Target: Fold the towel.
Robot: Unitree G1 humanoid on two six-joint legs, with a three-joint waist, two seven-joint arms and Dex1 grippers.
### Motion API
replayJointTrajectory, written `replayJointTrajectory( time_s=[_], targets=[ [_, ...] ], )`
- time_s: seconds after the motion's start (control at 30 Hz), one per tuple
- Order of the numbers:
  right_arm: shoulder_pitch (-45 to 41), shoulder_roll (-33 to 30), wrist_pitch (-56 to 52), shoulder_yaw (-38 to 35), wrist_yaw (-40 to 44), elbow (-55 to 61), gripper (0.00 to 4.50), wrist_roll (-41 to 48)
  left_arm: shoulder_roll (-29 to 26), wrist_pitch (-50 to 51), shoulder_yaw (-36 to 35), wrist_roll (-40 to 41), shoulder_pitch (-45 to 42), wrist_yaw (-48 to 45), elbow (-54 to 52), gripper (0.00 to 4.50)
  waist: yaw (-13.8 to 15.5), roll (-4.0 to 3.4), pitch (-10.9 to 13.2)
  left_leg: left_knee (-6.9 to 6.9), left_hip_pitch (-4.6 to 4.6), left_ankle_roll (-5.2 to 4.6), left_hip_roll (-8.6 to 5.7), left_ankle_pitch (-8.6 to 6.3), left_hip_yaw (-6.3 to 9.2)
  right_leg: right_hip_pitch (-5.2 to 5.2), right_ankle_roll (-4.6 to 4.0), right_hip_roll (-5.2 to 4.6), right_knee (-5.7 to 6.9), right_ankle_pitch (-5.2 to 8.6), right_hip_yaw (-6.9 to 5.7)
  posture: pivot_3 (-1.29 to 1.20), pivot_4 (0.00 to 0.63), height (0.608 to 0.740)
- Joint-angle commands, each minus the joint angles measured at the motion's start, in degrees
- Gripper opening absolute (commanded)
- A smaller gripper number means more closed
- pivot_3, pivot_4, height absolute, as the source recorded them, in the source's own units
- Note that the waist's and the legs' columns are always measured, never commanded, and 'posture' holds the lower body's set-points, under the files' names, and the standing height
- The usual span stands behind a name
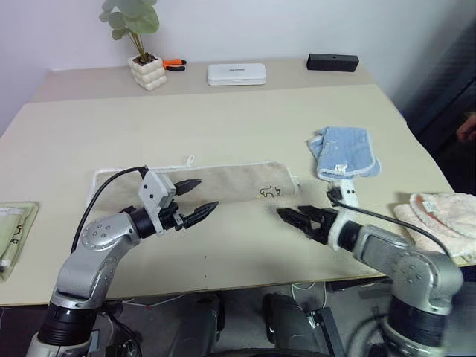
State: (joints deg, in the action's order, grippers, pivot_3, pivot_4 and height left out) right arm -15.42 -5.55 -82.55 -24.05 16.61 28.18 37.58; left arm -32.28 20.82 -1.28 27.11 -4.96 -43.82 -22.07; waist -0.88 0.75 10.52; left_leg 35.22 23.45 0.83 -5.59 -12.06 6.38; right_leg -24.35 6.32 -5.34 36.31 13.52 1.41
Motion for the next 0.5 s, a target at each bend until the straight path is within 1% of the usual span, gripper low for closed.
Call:
replayJointTrajectory(
  time_s=[0.03,0.1,0.2,0.23,0.3,0.4,0.43,0.5],
  targets=[
    [-5.9,6.7,-2.7,-6.8,-7.9,-3.3,4.44,-1.1,-1.1,0.1,-2.1,1.2,1.7,-0.4,-3.1,3.49,0.1,-0.01,0.0,-0.01,0.0,0.0,0.0,0.0,0.01,0.0,0.0,0.0,-0.01,0.0,0.0,0.0,0.15,0.74],
    [-9.3,10.2,-3.1,-10.3,-11.1,-5.9,4.44,-1.6,-1.7,0.0,-3.3,1.0,2.7,-0.2,-2.9,3.49,0.2,-0.02,0.0,-0.04,0.0,0.0,0.0,0.0,0.0,0.0,0.01,0.0,-0.04,-0.01,-0.02,0.0,0.15,0.74],
    [-12.8,13.0,-2.2,-14.0,-16.0,-10.2,4.44,-3.6,-2.4,-0.4,-4.7,0.9,4.0,0.2,-2.9,3.49,0.1,-0.04,0.0,-0.06,0.01,0.0,-0.01,0.0,0.01,-0.01,0.0,0.03,-0.05,-0.02,-0.03,0.0,0.15,0.74],
    [-13.9,13.7,-1.4,-15.0,-17.6,-11.7,4.22,-4.2,-2.5,-0.5,-5.3,0.9,4.4,0.4,-3.2,3.49,0.0,-0.11,-0.1,-0.04,0.0,0.0,-0.01,0.0,0.01,-0.01,-0.02,0.1,-0.05,-0.03,-0.03,0.0,0.15,0.74],
    [-15.3,14.5,-0.4,-16.3,-20.0,-13.6,3.55,-5.0,-2.5,-0.6,-5.8,0.9,4.9,0.8,-3.5,3.49,0.0,-0.17,-0.2,-0.05,-0.05,0.0,0.0,0.0,0.0,0.03,-0.06,0.12,-0.07,-0.04,-0.02,0.0,0.15,0.74],
    [-15.8,14.2,1.2,-16.2,-21.7,-14.8,2.05,-4.7,-2.2,-0.6,-6.1,0.8,5.6,1.3,-4.1,3.49,0.1,-0.23,-0.3,-0.04,-0.06,0.0,0.0,0.0,0.01,0.06,-0.07,0.13,-0.07,-0.03,-0.03,0.0,0.15,0.74],
    [-16.0,14.2,1.6,-16.3,-22.2,-14.9,1.45,-4.4,-2.0,-0.8,-5.9,0.6,6.0,1.4,-4.3,3.49,0.1,-0.23,-0.3,-0.04,-0.06,0.0,0.0,0.0,0.01,0.07,-0.07,0.13,-0.09,-0.03,-0.03,0.0,0.15,0.74],
    [-16.1,14.2,1.9,-16.6,-23.1,-14.7,0.41,-3.8,-1.6,-1.0,-5.5,0.3,6.3,1.9,-4.5,3.49,0.0,-0.26,-0.3,-0.05,-0.06,0.0,0.0,0.0,0.0,0.07,-0.07,0.13,-0.09,-0.03,-0.02,0.0,0.15,0.74]
  ],
)
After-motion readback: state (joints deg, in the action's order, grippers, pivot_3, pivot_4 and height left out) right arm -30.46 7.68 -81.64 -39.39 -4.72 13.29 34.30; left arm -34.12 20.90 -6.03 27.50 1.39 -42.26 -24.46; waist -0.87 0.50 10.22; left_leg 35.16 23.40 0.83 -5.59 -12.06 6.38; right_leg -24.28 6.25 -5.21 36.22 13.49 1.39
